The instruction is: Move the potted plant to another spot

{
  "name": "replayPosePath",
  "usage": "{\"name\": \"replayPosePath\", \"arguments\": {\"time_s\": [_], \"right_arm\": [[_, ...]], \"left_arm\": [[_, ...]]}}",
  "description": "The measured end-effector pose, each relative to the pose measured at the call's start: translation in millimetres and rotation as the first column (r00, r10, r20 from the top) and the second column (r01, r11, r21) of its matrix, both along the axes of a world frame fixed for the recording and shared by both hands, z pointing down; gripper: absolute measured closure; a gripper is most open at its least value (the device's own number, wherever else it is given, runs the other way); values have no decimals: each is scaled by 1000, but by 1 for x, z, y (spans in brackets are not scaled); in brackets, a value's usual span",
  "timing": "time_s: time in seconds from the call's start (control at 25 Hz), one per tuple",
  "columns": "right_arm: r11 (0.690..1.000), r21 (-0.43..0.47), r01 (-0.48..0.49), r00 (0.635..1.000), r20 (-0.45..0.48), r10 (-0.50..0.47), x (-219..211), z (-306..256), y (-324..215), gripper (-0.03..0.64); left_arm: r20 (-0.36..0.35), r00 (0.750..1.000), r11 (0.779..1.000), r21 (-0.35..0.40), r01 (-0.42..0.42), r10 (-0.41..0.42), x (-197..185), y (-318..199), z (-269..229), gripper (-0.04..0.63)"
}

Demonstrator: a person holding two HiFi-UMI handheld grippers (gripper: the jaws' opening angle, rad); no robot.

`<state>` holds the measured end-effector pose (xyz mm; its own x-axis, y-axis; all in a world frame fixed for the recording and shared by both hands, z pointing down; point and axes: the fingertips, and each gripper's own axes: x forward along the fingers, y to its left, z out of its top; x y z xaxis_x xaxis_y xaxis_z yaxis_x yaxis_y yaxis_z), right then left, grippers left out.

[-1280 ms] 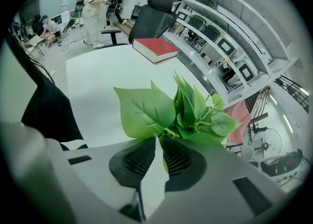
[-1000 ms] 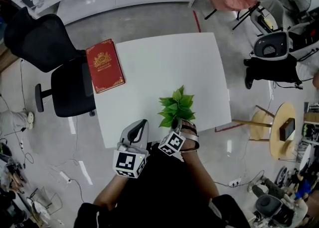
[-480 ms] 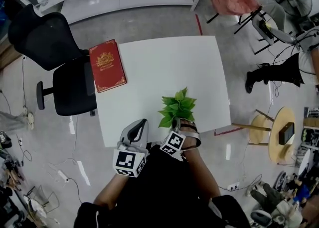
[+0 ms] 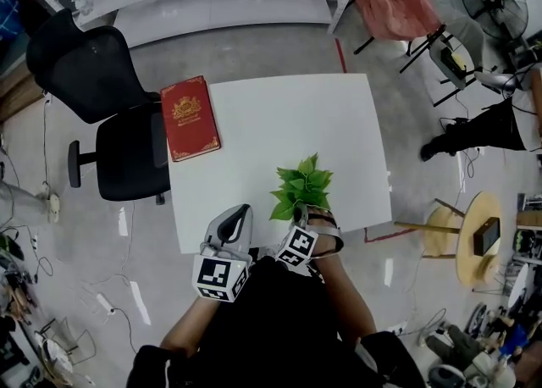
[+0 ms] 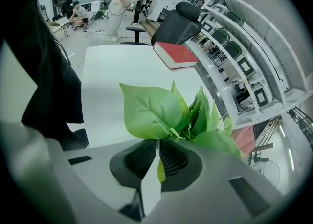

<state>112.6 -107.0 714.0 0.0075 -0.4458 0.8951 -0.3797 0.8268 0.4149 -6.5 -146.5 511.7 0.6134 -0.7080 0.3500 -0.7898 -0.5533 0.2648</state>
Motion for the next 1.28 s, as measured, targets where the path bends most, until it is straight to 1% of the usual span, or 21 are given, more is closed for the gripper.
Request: {"name": "replayPosePath", "arguments": {"time_s": [0.24, 0.56, 0.72, 0.96, 1.28], "right_arm": [[999, 24, 32, 999, 4, -32, -6, -11, -10, 601], [995, 61, 73, 997, -2, -73, -10, -21, -35, 601], [991, 89, 101, 995, -8, -101, -12, -30, -54, 601], [985, 102, 141, 990, -16, -140, -13, -33, -83, 601], [977, 140, 160, 987, -15, -159, -12, -34, -138, 601]], "left_arm": [[-13, 1000, 1000, 19, 24, -24, -5, -2, -8, 578], [-23, 998, 998, 25, 66, -66, -18, -14, -9, 577], [-23, 996, 996, 22, 85, -85, -24, -20, -9, 578], [-19, 995, 995, 16, 103, -102, -29, -32, -7, 578], [-12, 994, 994, -8, 110, -110, -36, -51, 3, 578]]}}
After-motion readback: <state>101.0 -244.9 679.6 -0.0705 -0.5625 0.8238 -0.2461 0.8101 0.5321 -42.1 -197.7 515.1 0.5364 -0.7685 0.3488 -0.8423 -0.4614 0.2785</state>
